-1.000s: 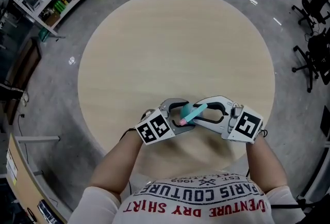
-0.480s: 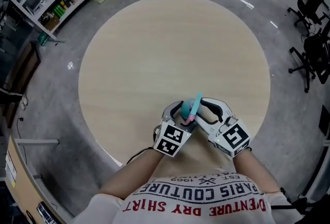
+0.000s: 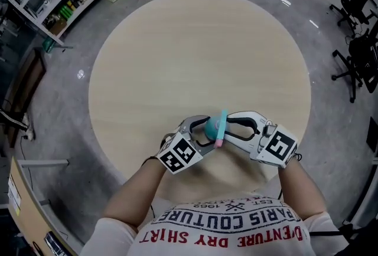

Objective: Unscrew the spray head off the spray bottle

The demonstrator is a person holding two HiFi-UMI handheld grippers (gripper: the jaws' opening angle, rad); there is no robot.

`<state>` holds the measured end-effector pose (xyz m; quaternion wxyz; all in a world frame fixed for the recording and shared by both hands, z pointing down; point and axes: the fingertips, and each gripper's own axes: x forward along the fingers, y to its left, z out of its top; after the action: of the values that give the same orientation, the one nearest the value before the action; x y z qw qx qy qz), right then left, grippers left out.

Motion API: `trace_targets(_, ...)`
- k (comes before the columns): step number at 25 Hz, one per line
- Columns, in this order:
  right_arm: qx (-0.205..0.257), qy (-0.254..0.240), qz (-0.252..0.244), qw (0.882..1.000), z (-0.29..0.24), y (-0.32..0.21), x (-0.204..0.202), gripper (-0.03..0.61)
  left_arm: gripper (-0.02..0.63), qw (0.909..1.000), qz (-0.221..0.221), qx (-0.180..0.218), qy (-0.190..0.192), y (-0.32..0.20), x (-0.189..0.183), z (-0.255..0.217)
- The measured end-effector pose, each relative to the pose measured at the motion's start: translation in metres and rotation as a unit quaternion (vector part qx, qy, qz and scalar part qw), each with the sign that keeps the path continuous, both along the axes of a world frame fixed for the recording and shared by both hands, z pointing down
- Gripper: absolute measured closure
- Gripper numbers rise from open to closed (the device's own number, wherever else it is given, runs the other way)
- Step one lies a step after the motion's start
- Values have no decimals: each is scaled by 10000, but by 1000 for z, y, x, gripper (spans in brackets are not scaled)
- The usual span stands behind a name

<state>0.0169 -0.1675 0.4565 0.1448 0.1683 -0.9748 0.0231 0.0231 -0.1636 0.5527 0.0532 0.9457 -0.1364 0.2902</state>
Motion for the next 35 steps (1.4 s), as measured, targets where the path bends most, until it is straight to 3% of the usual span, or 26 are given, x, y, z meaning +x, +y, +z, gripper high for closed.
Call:
trace_targets(4,-84,303,-1011,9944,0,10,-6,449,285,9936,1081,7,-325,9,-4,-1)
trace_targets(8,-182,229,-1107,9934,-1,8,0,448,285,9921,1203,-14,-353,8,-1,-2)
trace_targets(11,-163,104,-710,9973,-1,3,4,445,285,9962,862,-35,-142,5,-1,-2)
trace_targets(13,-259,1,-326,9991,0,2,8,367,285,9982,592,25,-65,4,-1,-2)
trace_targets(14,-381,-127,-102,9991,-2,2,12,357,285,9990,442,55,-43,3,0,-1)
trace_targets(17,-629,-708,583,9938,-15,3,31,328,285,9999,-107,94,52,-1,1,-1)
trace_targets(20,-599,-973,1095,9874,-22,13,32,324,285,9971,-748,121,118,-5,-1,-2)
trace_targets(27,-298,-544,2153,9746,-9,2,9,347,285,9840,-1766,173,164,-6,0,-1)
trace_targets(31,-135,-305,2349,9714,-2,-8,2,409,285,9790,-2021,202,157,-5,2,-1)
trace_targets(35,-99,-236,2212,9749,-2,-9,6,436,285,9805,-1950,223,140,-4,4,-1)
